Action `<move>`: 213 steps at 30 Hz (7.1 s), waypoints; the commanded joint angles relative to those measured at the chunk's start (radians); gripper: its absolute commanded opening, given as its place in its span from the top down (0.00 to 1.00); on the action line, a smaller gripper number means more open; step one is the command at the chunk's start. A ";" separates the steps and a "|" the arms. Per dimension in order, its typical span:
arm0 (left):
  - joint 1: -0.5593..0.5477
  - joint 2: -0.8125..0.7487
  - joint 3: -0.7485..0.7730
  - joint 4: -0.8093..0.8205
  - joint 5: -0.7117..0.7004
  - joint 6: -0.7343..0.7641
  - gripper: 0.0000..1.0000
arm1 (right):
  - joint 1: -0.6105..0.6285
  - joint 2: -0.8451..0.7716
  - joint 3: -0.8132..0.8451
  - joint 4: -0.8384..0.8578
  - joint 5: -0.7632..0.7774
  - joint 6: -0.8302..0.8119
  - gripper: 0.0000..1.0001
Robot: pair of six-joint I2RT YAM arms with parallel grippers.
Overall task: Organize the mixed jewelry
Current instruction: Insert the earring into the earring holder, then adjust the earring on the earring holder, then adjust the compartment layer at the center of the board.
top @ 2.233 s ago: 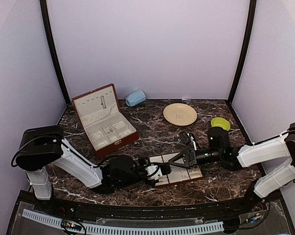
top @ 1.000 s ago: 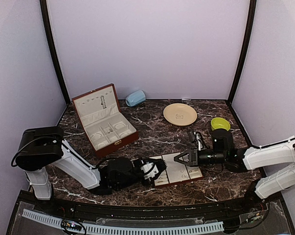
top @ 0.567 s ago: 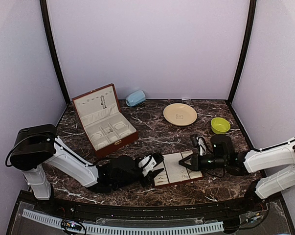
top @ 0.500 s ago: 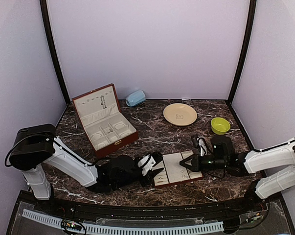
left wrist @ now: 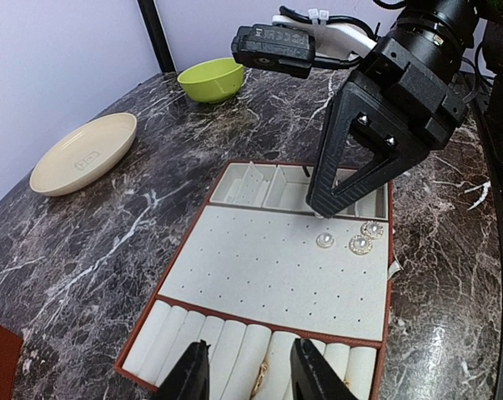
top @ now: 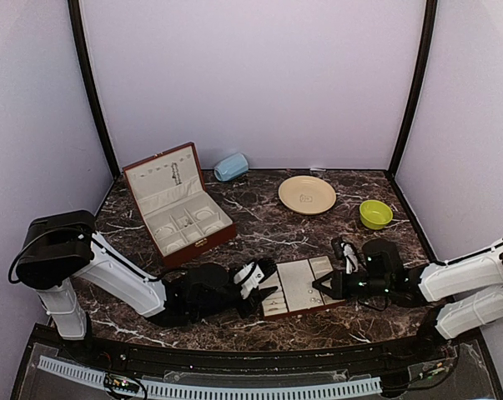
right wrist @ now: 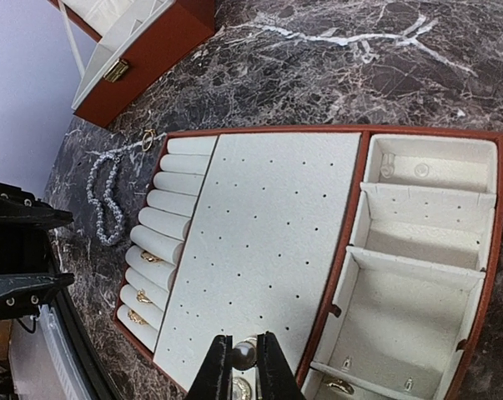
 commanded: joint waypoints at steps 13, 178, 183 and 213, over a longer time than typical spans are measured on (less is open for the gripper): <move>0.008 -0.023 0.004 -0.019 0.010 -0.010 0.63 | 0.019 0.047 -0.027 0.122 0.029 0.006 0.91; 0.069 -0.173 0.060 -0.171 -0.019 -0.154 0.61 | 0.035 -0.135 0.161 -0.313 0.196 -0.015 0.73; 0.162 -0.260 0.051 -0.265 0.005 -0.323 0.44 | -0.057 -0.112 0.242 -0.481 0.227 -0.011 0.60; 0.466 -0.435 -0.061 -0.414 0.150 -0.587 0.26 | -0.131 0.049 0.240 -0.588 0.282 -0.066 0.75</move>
